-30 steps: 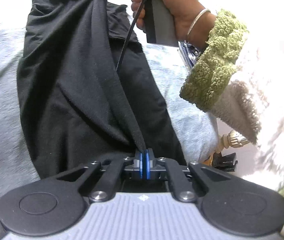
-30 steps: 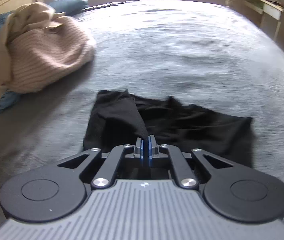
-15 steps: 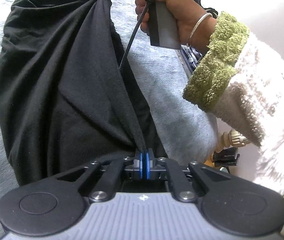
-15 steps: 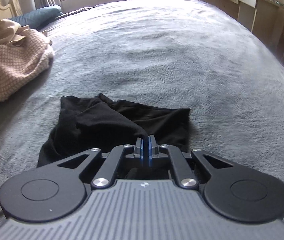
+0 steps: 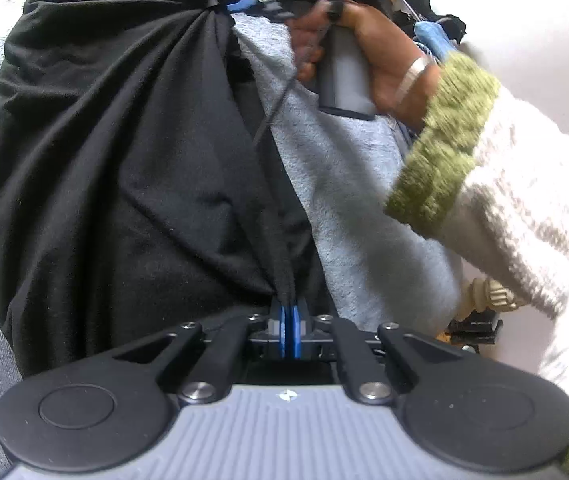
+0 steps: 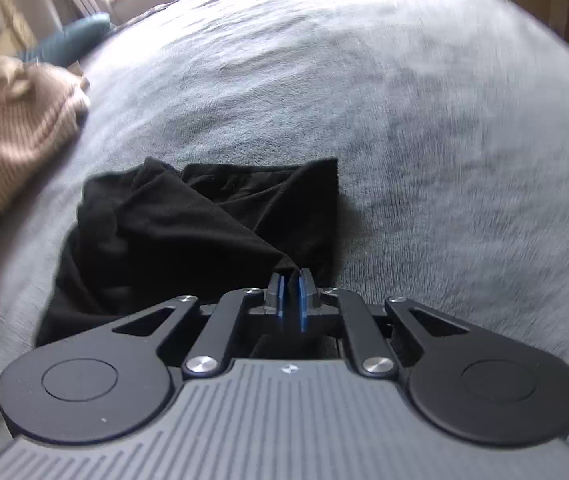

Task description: Fold clothes

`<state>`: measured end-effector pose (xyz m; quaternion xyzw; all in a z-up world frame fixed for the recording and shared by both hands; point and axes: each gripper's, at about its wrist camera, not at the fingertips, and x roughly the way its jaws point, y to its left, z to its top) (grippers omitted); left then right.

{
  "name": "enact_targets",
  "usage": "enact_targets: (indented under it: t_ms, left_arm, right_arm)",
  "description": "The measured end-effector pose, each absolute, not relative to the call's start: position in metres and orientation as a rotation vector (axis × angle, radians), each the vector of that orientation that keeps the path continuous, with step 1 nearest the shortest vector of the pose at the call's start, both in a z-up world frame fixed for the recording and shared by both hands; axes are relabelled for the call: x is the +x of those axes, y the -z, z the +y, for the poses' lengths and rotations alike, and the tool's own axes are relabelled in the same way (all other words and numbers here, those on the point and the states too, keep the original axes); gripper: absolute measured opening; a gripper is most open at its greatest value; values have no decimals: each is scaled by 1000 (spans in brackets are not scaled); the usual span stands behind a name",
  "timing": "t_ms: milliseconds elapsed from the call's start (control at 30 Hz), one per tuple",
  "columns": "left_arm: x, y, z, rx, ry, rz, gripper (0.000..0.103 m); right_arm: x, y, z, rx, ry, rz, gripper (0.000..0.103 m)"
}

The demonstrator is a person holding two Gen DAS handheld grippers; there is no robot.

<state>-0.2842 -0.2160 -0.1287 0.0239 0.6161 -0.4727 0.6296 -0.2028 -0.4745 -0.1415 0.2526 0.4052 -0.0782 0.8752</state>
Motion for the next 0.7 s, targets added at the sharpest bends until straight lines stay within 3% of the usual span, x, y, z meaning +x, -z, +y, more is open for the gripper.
enact_targets:
  t_ms: [67, 100, 133, 333, 600, 667, 700]
  left_arm:
    - [-280, 126, -215, 33, 1086, 1419, 5]
    - [-277, 124, -214, 24, 1087, 1422, 5]
    - [-274, 117, -197, 15, 1091, 1424, 5]
    - [-263, 115, -175, -60, 1144, 1457, 5]
    - [-280, 122, -215, 24, 1309, 1449, 5]
    - [-289, 127, -227, 64, 1331, 1478, 9]
    - [-292, 131, -229, 79, 1328, 1510, 21]
  right_arm:
    - [-218, 137, -484, 601, 145, 832, 25]
    - [-226, 134, -489, 634, 137, 826, 42]
    - [-237, 131, -492, 652, 136, 817, 50]
    - [-329, 114, -504, 783, 171, 777, 50]
    - [-467, 98, -460, 957, 352, 787, 50]
    - [-495, 98, -437, 998, 401, 791, 50]
    - [-509, 99, -425, 1022, 427, 790, 50]
